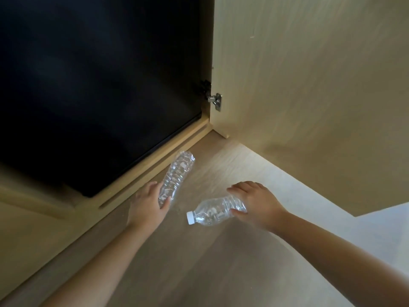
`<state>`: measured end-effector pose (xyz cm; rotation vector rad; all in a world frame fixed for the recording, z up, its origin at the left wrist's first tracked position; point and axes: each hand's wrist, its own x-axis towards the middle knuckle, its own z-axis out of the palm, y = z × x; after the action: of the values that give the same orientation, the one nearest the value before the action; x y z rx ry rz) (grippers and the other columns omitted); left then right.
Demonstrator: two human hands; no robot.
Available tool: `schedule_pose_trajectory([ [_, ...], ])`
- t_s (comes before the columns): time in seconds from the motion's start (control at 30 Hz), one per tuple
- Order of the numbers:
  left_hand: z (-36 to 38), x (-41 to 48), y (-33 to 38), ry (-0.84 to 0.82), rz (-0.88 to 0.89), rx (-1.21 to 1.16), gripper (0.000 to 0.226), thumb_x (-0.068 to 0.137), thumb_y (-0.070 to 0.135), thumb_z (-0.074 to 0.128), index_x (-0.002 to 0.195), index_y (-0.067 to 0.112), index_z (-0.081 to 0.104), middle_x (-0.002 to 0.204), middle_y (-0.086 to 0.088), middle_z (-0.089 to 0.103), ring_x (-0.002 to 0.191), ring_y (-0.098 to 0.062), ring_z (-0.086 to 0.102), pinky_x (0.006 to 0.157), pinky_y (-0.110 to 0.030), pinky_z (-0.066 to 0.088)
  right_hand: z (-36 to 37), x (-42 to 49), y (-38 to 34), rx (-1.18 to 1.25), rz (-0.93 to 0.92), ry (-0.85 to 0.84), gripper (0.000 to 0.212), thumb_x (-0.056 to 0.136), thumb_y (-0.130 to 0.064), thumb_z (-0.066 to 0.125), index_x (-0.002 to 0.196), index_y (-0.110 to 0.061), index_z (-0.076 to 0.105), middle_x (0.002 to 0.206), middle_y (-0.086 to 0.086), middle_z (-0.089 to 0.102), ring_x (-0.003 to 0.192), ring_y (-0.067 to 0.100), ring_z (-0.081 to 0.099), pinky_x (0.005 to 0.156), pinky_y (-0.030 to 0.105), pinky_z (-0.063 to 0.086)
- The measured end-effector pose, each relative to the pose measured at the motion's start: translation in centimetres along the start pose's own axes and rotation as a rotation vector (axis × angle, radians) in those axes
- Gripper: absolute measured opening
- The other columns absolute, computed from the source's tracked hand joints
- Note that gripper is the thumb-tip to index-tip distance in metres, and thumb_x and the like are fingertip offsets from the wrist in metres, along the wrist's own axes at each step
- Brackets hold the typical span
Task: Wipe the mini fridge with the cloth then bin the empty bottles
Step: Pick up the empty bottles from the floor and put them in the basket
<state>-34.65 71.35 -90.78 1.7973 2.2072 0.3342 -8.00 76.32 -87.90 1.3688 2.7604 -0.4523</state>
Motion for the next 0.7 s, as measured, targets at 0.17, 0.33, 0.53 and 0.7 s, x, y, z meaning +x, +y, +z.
schedule_pose_trajectory([
  [0.17,1.6,-0.3,-1.5,-0.036,-0.046,-0.008,0.054,0.087,0.041,0.052,0.131,0.011,0.043,0.132,-0.008,0.047,0.112,-0.026,0.049,0.082,-0.037,0.049,2.4,1.0,-0.3,0.039,0.035,-0.064,0.059,0.085,-0.043,0.055,0.138,-0.024,0.036,0.140,-0.005,0.039,0.130,0.016,0.032,0.106,0.029,0.022],
  [0.33,2.8,0.2,-1.8,-0.070,-0.104,-0.042,0.065,0.087,0.044,0.052,0.140,0.014,0.029,0.139,-0.005,0.040,0.124,-0.023,0.040,0.094,-0.034,0.040,4.2,2.0,-0.2,0.010,0.010,-0.083,0.061,0.084,-0.044,0.057,0.138,-0.025,0.036,0.140,-0.005,0.039,0.131,0.015,0.031,0.107,0.029,0.020],
  [0.53,3.7,0.5,-2.3,-0.090,-0.191,-0.171,0.072,0.084,0.042,0.058,0.143,0.018,0.024,0.142,-0.009,0.036,0.126,-0.025,0.040,0.090,-0.035,0.047,6.1,2.6,0.3,0.053,-0.017,-0.004,0.059,0.068,-0.034,0.074,0.123,-0.019,0.057,0.119,-0.001,0.061,0.112,0.023,0.055,0.096,0.039,0.038],
  [0.7,4.1,-0.1,-2.3,-0.085,-0.195,-0.219,0.071,0.082,0.042,0.061,0.141,0.019,0.028,0.137,-0.009,0.040,0.121,-0.023,0.042,0.086,-0.033,0.048,5.9,2.8,0.8,0.068,-0.093,-0.033,0.058,0.072,-0.031,0.072,0.126,-0.019,0.054,0.123,-0.001,0.059,0.116,0.021,0.051,0.100,0.035,0.033],
])
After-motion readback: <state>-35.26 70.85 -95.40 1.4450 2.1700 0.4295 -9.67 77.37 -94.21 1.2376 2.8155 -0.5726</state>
